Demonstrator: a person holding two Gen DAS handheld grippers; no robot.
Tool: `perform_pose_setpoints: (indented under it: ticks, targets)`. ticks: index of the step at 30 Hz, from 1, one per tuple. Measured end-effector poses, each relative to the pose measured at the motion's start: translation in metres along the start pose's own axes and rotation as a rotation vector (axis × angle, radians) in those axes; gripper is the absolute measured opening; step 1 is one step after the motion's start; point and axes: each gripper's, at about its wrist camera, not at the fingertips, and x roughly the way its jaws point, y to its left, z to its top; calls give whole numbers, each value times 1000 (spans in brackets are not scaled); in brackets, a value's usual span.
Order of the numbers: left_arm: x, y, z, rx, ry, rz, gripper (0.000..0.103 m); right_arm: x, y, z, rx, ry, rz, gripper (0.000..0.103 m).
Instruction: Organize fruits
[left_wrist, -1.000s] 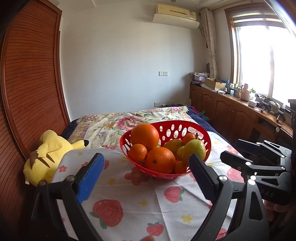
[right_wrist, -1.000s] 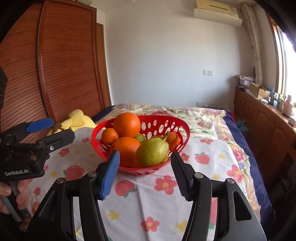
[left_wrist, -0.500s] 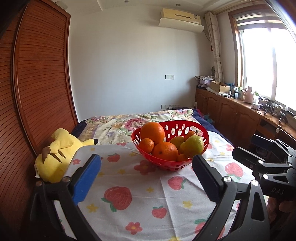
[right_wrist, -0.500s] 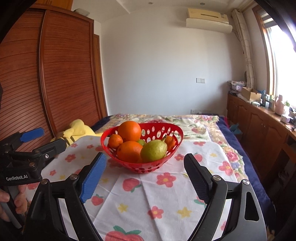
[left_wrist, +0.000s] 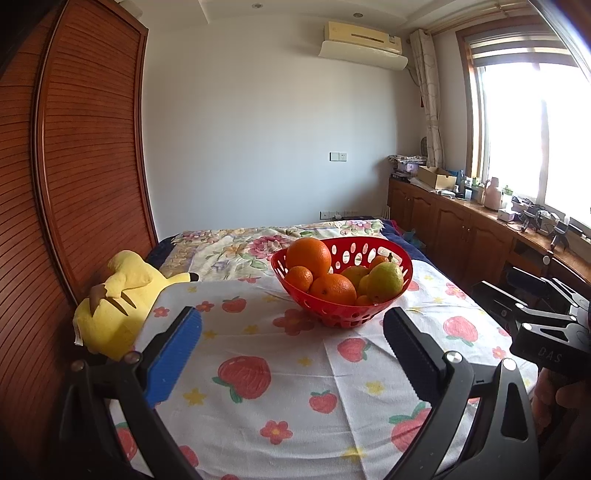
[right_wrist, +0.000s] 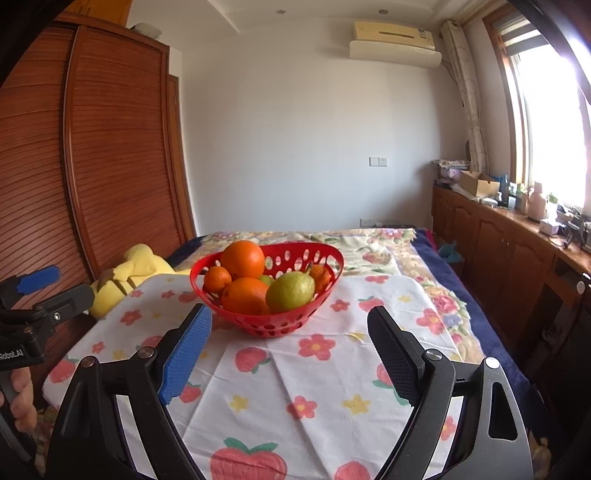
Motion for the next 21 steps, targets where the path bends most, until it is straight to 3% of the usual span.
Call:
perform_pose_setpoints:
  ticks: [21]
  targets:
    - [3, 1, -8, -4, 13, 1, 99, 0, 1, -2, -18, 1, -15, 88]
